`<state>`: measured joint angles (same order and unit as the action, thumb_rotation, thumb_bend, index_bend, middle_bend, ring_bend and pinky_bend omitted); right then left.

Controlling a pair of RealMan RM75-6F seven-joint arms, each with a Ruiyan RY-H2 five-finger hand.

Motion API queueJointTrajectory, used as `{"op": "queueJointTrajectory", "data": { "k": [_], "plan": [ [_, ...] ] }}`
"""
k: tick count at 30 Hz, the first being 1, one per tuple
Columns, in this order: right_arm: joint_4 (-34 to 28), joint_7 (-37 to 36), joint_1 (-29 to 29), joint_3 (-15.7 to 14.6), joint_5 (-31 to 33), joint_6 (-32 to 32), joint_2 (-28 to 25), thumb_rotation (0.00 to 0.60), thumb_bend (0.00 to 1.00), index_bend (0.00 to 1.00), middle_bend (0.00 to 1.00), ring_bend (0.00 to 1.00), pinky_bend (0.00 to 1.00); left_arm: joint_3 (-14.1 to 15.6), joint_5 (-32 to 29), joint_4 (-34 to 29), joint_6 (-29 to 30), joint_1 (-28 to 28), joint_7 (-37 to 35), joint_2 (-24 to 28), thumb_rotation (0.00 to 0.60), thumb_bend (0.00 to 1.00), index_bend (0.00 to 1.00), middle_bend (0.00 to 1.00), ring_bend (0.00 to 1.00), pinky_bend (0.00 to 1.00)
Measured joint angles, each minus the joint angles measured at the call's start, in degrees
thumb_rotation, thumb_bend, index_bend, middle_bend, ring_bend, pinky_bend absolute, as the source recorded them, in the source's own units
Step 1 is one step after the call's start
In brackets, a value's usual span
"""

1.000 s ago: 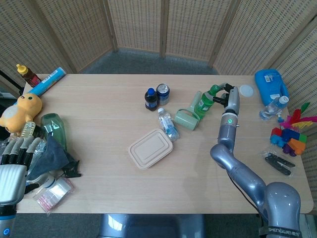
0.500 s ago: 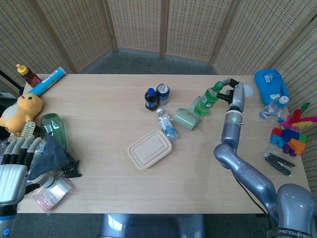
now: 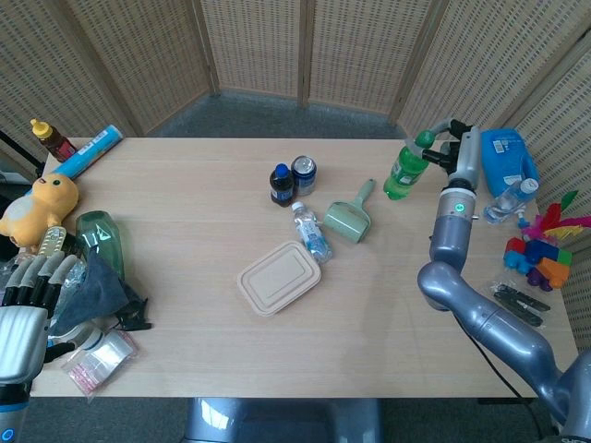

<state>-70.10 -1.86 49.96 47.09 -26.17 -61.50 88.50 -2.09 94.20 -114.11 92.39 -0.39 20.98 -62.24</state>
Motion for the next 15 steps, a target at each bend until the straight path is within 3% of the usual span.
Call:
{"op": "queueJointTrajectory", "data": {
  "k": [8, 15],
  "plan": [
    [-12.84, 5.71, -1.77, 4.3, 4.92, -6.28, -8.02, 0.6, 0.0, 0.81, 1.0, 0.96, 0.91, 0.19, 0.95, -1.43, 0.55, 0.21, -1.87, 1.2, 0.6, 0.0, 0.0, 0.0, 0.0, 0.0],
    [-19.19, 8.77, -1.89, 6.89, 8.47, -9.91, -12.29, 0.6, 0.0, 0.81, 1.0, 0.96, 0.91, 0.38, 1.11, -1.96, 0.11, 0.08, -2.66, 1.42, 0.6, 0.0, 0.0, 0.0, 0.0, 0.0]
  ]
}}
